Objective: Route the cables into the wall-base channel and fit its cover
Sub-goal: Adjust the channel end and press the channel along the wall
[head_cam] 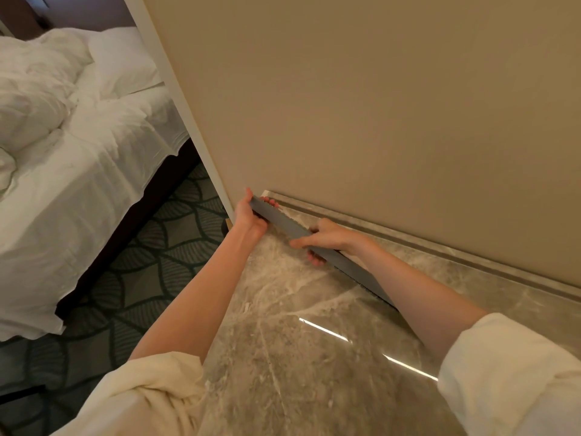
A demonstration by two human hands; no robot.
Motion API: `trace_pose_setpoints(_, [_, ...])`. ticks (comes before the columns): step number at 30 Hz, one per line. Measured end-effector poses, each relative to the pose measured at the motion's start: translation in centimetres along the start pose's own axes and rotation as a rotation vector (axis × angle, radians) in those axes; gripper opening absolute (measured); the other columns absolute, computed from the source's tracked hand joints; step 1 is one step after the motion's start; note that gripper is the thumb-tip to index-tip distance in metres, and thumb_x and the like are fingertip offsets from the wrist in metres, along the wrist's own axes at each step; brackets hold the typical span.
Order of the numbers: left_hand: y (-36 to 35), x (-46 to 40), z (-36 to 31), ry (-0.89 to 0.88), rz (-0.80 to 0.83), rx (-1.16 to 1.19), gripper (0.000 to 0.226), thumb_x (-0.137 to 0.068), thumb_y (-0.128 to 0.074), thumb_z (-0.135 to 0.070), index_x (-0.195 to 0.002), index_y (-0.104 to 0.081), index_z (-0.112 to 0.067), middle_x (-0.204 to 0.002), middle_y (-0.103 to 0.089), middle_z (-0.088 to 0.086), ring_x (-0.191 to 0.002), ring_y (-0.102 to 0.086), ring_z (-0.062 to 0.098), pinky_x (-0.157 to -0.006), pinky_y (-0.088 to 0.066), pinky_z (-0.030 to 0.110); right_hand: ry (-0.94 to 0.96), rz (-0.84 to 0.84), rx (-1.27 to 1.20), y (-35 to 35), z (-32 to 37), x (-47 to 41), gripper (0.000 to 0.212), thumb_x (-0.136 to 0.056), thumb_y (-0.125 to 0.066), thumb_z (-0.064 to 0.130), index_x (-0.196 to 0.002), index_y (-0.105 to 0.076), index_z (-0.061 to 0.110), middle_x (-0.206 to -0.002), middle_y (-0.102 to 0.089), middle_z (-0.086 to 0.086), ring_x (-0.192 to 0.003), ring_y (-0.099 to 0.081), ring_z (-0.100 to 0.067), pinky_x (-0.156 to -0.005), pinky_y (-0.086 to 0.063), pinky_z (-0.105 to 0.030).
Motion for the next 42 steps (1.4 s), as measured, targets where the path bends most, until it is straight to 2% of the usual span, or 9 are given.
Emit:
trace_pose_setpoints(4, [0.0, 0.0, -0.2, -0.016, -0.005, 0.092, 0.027, -0.092, -0.057, -0.034, -0.088, -0.05, -0.009, -0.068, -0.05, 0.005, -0.06, -0.051, 0.019, -0.064, -0.051, 0.035, -0.196, 0.282, 0.04, 0.3, -3.0, 2.7, 0.024, -0.079, -0.074, 0.031, -0.069, -0.062, 0.013, -0.058, -0.063, 0.0, -0.05, -0.058, -0.011, -0.054, -0.051, -0.023])
trace_pose_setpoints(8, [0.0, -0.6, -0.7, -0.043, -0.029, 0.123, 0.029, -0.091, -0.058, -0.035, -0.083, -0.05, -0.008, -0.065, -0.048, 0.004, -0.056, -0.049, 0.018, -0.059, -0.049, 0.034, -0.283, 0.333, -0.022, 0.5, -4.8, 4.3, 0.02, -0.078, -0.075, 0.018, -0.087, -0.059, 0.012, -0.061, -0.058, 0.0, -0.054, -0.055, -0.012, -0.059, -0.051, -0.025])
trace_pose_setpoints(14, [-0.5, -0.9, -1.6, -0.05, -0.04, -0.034, 0.043, -0.091, -0.052, -0.046, -0.105, -0.051, -0.006, -0.095, -0.062, 0.014, -0.08, -0.064, 0.026, -0.074, -0.056, 0.037, -0.176, -0.055, 0.254, 1.6, -3.5, 3.9, 0.025, -0.078, -0.063, 0.011, -0.1, -0.054, 0.003, -0.061, -0.06, -0.006, -0.045, -0.055, -0.014, -0.05, -0.049, -0.026])
trace_pose_setpoints(16, [-0.4, -0.7, -1.9, -0.076, -0.059, -0.225, 0.052, -0.093, -0.045, -0.049, -0.13, -0.041, -0.014, -0.127, -0.054, 0.014, -0.11, -0.058, 0.031, -0.095, -0.049, 0.043, -0.124, -0.164, 0.382, 2.0, -2.5, 3.6, 0.02, -0.078, -0.06, 0.012, -0.095, -0.053, 0.005, -0.062, -0.061, -0.006, -0.043, -0.056, -0.015, -0.048, -0.049, -0.026])
trace_pose_setpoints(18, [0.1, 0.0, -2.2, -0.157, -0.139, -0.55, 0.057, -0.096, -0.034, -0.051, -0.135, -0.038, -0.01, -0.128, -0.054, 0.015, -0.114, -0.057, 0.035, -0.096, -0.049, 0.048, -0.093, -0.25, 0.516, 2.3, -1.7, 3.3, 0.018, -0.079, -0.063, 0.019, -0.09, -0.052, 0.01, -0.067, -0.06, -0.005, -0.049, -0.058, -0.018, -0.05, -0.049, -0.028])
trace_pose_setpoints(23, [1.4, 4.0, -4.8, -0.773, -0.563, -1.133, 0.022, -0.095, -0.04, -0.019, -0.106, -0.046, -0.001, -0.106, -0.058, 0.017, -0.097, -0.057, 0.034, -0.082, -0.046, 0.044, -0.031, -0.413, 0.774, 2.8, -0.8, 3.1, 0.02, -0.081, -0.062, 0.027, -0.093, -0.052, 0.015, -0.091, -0.061, -0.006, -0.078, -0.058, -0.026, -0.064, -0.044, -0.031])
trace_pose_setpoints(27, [-1.4, 6.2, -3.5, -1.322, -0.2, -1.624, 0.036, -0.066, -0.054, 0.003, -0.101, -0.049, -0.004, -0.102, -0.053, 0.014, -0.093, -0.048, 0.029, -0.081, -0.039, 0.04, 0.008, -0.436, 0.872, 3.2, -0.7, 3.3, 0.012, -0.084, -0.057, 0.021, -0.092, -0.052, 0.014, -0.097, -0.062, -0.009, -0.079, -0.054, -0.026, -0.066, -0.041, -0.033])
trace_pose_setpoints(32, [-3.5, 6.0, 2.1, -1.395, 0.543, -2.181, 0.054, -0.063, -0.058, -0.021, -0.115, -0.049, -0.008, -0.115, -0.054, 0.008, -0.109, -0.049, 0.026, -0.103, -0.035, 0.039, 0.021, -0.433, 0.953, 3.6, -1.4, 3.6, 0.007, -0.085, -0.054, 0.015, -0.092, -0.054, 0.014, -0.1, -0.063, -0.008, -0.09, -0.06, -0.029, -0.066, -0.04, -0.033])
trace_pose_setpoints(42, [-3.6, 4.3, 0.8, -1.125, 0.631, -2.188, 0.041, -0.076, -0.071, -0.028, -0.111, -0.061, -0.009, -0.107, -0.066, 0.01, -0.1, -0.059, 0.027, -0.088, -0.047, 0.038, -0.003, -0.366, 0.946, 5.3, -3.5, 4.2, 0.023, -0.085, -0.06, 0.03, -0.099, -0.054, 0.013, -0.106, -0.061, -0.009, -0.095, -0.06, -0.029, -0.069, -0.044, -0.033])
Point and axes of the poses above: each hand's wrist, its own x-axis away from the middle knuckle, its own y-axis out of the back of the hand, z = x × y, the point moved 6 cm from there along -x, towards the middle knuckle
